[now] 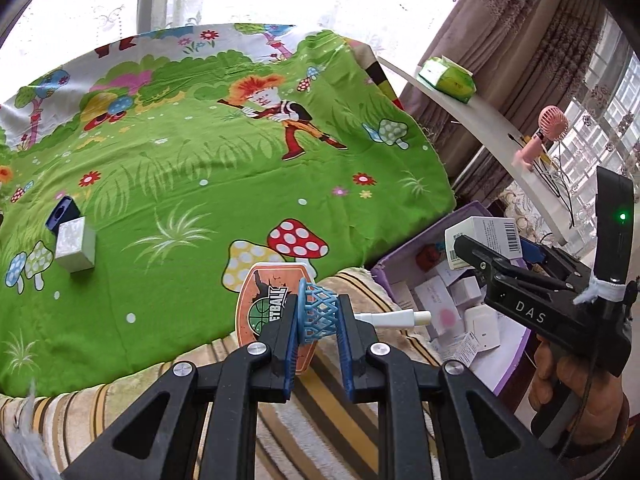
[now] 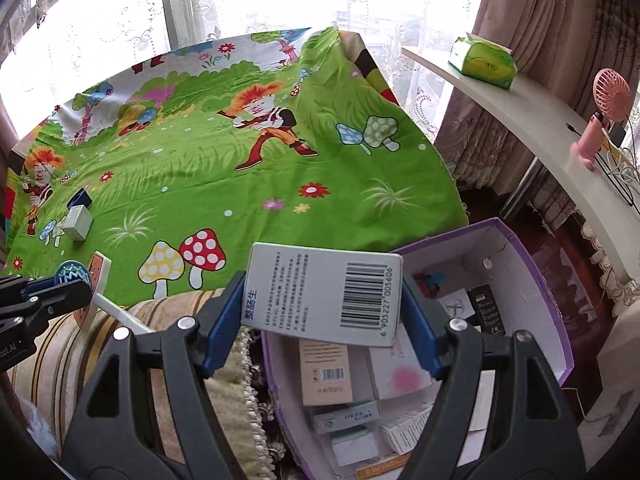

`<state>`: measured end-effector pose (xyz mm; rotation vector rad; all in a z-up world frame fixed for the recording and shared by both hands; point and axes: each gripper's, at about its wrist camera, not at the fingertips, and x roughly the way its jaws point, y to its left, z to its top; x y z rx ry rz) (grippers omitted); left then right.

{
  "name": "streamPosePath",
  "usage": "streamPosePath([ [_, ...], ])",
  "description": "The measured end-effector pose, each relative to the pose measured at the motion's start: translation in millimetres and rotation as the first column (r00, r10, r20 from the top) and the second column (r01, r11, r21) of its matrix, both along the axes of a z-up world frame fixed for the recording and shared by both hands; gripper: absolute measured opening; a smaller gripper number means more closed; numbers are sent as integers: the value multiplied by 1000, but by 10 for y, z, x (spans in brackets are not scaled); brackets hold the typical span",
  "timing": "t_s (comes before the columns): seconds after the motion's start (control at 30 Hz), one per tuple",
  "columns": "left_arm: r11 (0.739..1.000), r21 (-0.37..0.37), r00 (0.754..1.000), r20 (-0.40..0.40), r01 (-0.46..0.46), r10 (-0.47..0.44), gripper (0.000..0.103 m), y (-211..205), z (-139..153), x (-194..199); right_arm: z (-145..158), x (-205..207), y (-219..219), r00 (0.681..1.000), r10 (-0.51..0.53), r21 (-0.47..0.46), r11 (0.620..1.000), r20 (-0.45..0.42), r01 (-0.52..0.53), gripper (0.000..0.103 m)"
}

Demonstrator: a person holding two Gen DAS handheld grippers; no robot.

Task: Organize rigid objects
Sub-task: 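Carry both held items into the purple box and open both grippers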

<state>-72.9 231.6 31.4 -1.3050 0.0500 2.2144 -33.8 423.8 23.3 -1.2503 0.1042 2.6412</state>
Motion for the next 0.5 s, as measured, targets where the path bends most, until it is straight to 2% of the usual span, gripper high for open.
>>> streamPosePath([
  [0.2, 991, 4, 990, 29, 135, -135, 18, 556, -22, 194, -160, 295, 467, 996, -83, 17, 996, 39, 83, 76],
  [0.33, 973, -2, 972, 33, 232, -232, 18, 900, -46, 351, -316, 475, 787, 986, -145, 16, 989, 78, 144, 76],
  [0.5, 957, -6, 955, 75, 290, -289, 18, 1181, -161, 405, -517, 634, 1063, 973, -193, -15, 980, 125, 197, 76],
])
